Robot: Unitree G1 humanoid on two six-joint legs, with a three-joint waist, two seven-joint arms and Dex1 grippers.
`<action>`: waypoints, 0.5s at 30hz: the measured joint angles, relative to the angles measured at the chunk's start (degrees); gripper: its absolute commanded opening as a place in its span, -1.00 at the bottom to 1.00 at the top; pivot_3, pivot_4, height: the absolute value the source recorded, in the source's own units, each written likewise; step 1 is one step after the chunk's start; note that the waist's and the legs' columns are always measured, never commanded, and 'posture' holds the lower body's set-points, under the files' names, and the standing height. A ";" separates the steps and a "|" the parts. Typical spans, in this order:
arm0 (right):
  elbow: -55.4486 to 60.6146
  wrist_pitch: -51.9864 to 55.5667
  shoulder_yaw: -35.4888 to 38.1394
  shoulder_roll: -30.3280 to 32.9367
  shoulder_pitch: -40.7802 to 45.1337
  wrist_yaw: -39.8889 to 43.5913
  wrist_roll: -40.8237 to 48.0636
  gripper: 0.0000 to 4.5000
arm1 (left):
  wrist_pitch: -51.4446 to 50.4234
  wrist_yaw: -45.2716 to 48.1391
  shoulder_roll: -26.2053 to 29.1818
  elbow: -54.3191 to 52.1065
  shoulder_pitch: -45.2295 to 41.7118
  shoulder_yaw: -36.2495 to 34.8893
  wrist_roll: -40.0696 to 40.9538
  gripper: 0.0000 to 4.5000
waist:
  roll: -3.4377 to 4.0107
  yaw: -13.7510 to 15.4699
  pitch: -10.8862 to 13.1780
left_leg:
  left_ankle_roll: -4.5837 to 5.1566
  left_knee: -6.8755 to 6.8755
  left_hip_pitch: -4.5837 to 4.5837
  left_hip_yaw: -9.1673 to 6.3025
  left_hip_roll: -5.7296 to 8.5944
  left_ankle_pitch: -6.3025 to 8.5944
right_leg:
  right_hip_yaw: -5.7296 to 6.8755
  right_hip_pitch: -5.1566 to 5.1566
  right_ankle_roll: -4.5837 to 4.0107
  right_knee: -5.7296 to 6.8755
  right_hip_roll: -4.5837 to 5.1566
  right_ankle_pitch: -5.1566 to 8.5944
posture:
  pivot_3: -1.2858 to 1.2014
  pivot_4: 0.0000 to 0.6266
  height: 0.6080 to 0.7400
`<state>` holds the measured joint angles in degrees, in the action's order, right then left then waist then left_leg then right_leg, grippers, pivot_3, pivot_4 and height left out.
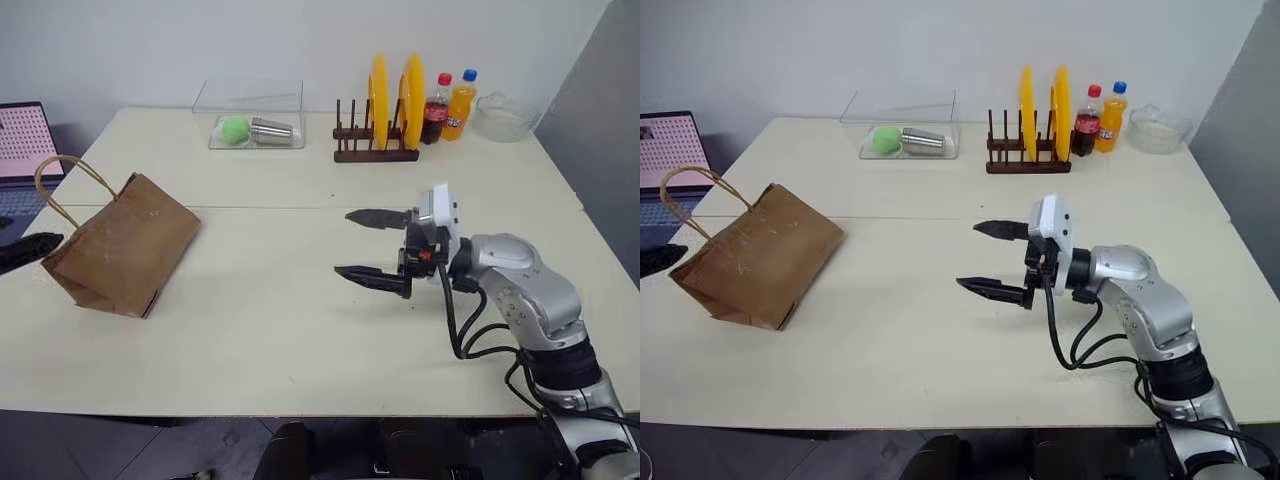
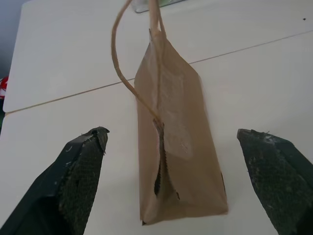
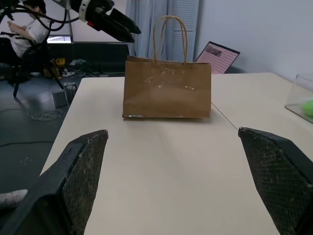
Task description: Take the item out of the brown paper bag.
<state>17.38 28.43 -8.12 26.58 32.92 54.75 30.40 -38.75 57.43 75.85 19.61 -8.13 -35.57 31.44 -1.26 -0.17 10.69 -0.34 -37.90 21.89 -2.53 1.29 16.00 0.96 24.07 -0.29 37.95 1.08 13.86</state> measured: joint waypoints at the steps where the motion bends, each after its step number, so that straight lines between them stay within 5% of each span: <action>1: 0.58 0.24 0.08 0.16 0.07 -0.09 0.00 0.99 | 1.18 1.03 0.14 3.81 -3.31 2.79 -1.18 1.00 | 0.00 -0.04 0.00 | 0.00 0.01 0.02 0.04 0.00 0.00 | -0.01 0.01 0.00 -0.01 0.02 0.00 | 0.03 -0.52 1.00; 11: 4.47 3.25 -0.33 1.05 1.77 -1.86 -0.06 0.99 | 9.46 8.42 -4.29 25.37 -28.81 24.64 -13.18 1.00 | -0.16 -0.15 -0.02 | 0.01 -0.04 0.18 0.09 0.02 0.01 | 0.00 0.12 -0.25 0.05 0.03 -0.17 | 0.03 -0.52 1.00; 15: 4.98 3.60 -0.39 1.53 1.80 -2.28 -0.06 1.00 | 11.45 10.33 -6.19 29.84 -33.11 28.55 -16.95 0.61 | -0.18 -0.28 -0.03 | 0.01 -0.07 0.18 0.10 0.02 0.01 | -0.01 0.12 -0.25 0.07 0.03 -0.18 | 0.03 -0.52 1.00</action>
<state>22.36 32.03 -8.51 28.11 34.72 52.47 30.34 -27.30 67.75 69.65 49.45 -41.24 -7.02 14.49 -1.44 -0.44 10.67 -0.33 -37.97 22.08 -2.43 1.31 16.01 0.95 24.19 -0.54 38.02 1.12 13.69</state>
